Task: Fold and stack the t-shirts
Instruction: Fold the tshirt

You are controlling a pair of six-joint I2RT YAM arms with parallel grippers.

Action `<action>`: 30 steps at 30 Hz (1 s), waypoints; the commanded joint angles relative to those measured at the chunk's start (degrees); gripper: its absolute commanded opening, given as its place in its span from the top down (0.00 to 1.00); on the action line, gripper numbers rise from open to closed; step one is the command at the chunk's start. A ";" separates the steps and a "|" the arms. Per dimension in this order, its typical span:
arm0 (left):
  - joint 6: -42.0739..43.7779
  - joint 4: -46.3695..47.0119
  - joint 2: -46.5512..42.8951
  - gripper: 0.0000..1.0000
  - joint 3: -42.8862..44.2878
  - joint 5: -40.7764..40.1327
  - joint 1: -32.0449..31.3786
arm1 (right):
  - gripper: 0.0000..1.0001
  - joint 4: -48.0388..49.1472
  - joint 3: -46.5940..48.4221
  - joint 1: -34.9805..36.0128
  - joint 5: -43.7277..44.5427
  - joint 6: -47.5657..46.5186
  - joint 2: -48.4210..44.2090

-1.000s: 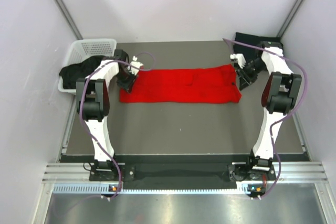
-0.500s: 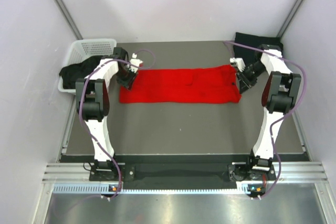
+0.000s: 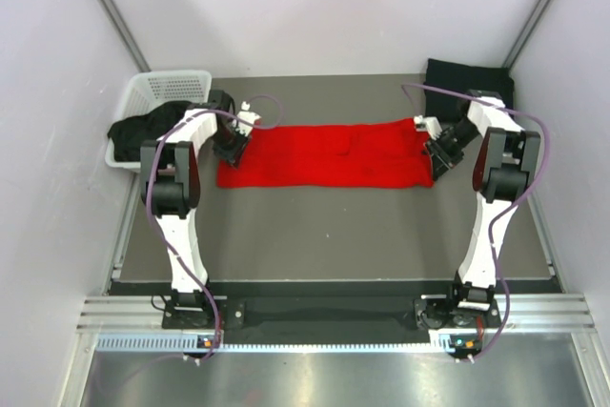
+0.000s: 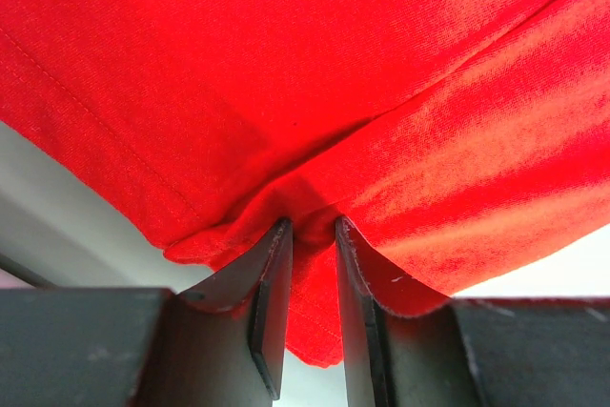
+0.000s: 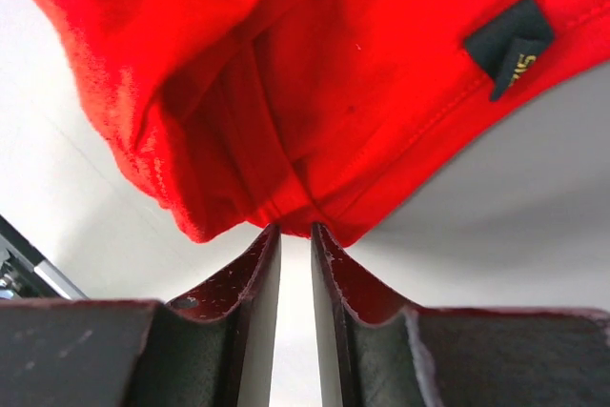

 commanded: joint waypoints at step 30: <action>11.56 -3.33 -15.73 0.50 -2.46 6.83 -0.49 | 0.73 9.52 -2.64 -2.27 6.10 4.79 -12.15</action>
